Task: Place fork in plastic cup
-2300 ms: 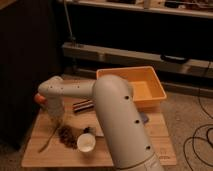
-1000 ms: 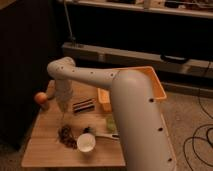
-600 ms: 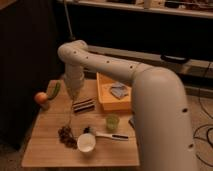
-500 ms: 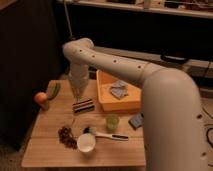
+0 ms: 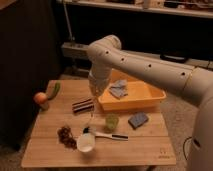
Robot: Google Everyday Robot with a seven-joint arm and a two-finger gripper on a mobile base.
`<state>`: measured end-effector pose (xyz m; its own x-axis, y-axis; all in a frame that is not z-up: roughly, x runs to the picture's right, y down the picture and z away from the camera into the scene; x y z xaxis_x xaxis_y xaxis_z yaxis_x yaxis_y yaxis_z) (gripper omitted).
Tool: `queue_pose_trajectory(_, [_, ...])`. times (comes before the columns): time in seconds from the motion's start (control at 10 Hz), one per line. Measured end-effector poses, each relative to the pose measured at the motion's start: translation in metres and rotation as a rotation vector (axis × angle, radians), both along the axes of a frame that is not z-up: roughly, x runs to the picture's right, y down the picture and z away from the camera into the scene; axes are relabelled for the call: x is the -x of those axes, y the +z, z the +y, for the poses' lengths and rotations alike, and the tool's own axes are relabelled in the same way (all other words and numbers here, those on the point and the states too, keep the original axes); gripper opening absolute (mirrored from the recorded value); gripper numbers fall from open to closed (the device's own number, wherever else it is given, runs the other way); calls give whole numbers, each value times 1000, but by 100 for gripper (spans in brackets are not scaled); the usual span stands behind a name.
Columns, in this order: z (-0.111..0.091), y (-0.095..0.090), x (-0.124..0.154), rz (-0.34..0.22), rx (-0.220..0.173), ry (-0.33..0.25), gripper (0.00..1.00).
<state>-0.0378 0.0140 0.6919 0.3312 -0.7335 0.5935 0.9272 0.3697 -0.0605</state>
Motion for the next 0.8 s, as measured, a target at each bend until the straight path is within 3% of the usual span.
queue_pose_trajectory(0.6, [3, 2, 1, 5, -1, 9, 12])
queue_pose_trajectory(0.8, [-1, 10, -18, 49, -43, 56, 12])
